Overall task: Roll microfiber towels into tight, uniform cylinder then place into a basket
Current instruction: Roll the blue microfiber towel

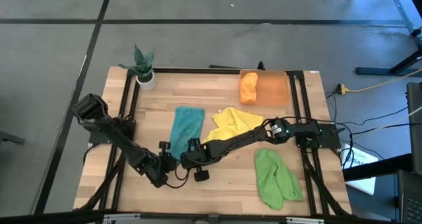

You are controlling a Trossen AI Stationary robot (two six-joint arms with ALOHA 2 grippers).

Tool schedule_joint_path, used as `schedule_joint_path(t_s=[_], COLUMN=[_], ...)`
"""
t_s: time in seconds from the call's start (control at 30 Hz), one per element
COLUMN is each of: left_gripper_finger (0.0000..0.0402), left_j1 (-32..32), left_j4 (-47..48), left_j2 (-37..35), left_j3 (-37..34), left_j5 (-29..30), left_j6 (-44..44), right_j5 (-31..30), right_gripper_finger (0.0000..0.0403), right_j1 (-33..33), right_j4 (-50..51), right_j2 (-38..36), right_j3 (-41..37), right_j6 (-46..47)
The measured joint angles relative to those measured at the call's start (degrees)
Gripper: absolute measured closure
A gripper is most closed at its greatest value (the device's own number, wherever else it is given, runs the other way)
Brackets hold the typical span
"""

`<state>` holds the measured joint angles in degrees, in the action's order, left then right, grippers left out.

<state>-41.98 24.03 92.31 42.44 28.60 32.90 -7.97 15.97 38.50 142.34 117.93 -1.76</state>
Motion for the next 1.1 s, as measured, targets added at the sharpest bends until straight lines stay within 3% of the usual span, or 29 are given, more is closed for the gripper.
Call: schedule_joint_path(t_s=[0.57,0.83,1.1], left_gripper_finger=[0.0324,0.0395,0.0401], left_j1=[-0.6,0.3,0.6], left_j4=[0.6,1.2,3.5], left_j2=[3.9,4.1,2.3], left_j3=[0.2,0.2,0.6], left_j5=[2.2,1.7,0.2], left_j6=[1.4,-0.3,-0.7], right_j5=[0.0,0.0,0.0], right_gripper_finger=[0.0396,0.0396,0.0396], right_j1=[0.0,0.0,0.0], right_j4=[0.0,-0.1,0.9], right_j2=[0.0,0.0,0.0], right_j3=[0.0,0.0,0.9], right_j6=[0.0,0.0,0.1])
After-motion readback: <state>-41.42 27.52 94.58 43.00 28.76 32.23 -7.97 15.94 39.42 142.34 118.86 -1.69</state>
